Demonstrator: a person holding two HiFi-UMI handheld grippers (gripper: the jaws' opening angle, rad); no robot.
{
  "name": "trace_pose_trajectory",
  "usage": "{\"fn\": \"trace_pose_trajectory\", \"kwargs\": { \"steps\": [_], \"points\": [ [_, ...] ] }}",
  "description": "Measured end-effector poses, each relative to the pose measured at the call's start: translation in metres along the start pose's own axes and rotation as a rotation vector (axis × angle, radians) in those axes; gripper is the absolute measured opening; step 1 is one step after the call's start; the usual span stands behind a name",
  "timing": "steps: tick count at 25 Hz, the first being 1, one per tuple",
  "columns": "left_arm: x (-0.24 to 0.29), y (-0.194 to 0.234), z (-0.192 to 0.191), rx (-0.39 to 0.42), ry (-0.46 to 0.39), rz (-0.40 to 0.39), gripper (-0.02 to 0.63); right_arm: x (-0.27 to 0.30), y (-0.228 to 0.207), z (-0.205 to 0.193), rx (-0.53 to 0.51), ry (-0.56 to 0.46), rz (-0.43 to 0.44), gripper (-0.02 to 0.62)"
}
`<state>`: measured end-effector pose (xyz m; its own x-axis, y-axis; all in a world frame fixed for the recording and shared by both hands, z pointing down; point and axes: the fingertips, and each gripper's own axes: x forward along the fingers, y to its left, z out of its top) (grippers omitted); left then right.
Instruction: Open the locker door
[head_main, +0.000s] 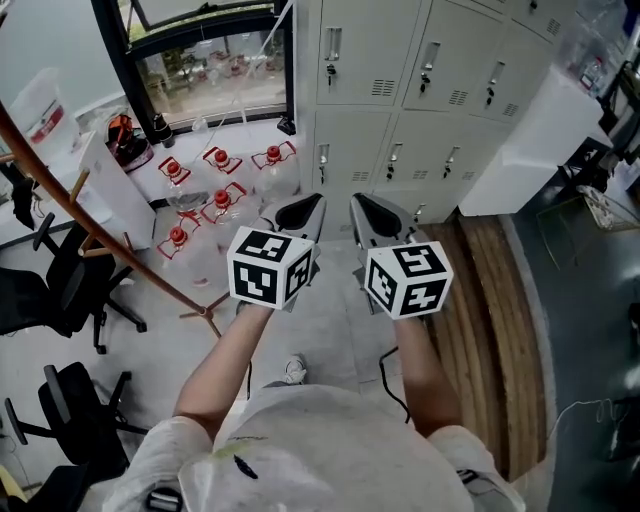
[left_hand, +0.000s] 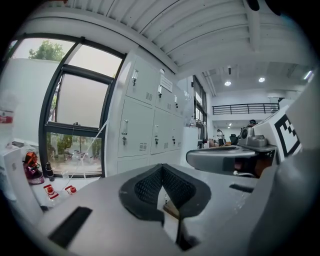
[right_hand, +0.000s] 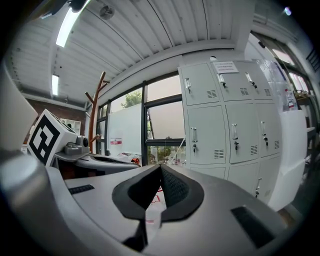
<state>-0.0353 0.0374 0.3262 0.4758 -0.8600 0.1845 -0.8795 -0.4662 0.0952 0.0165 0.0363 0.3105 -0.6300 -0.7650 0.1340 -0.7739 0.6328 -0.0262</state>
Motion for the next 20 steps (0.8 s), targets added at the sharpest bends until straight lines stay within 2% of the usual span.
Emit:
{"fn": "trace_pose_trajectory", "kwargs": {
  "steps": [9, 20],
  "points": [
    [0.023, 0.07, 0.009, -0.016, -0.004, -0.018, 0.006, 0.072, 0.006, 0.012, -0.02, 0.004, -0.014, 0.004],
    [0.039, 0.113, 0.013, -0.03, -0.003, -0.031, 0.006, 0.116, 0.005, 0.022, -0.024, 0.002, -0.03, 0.004]
  ]
}}
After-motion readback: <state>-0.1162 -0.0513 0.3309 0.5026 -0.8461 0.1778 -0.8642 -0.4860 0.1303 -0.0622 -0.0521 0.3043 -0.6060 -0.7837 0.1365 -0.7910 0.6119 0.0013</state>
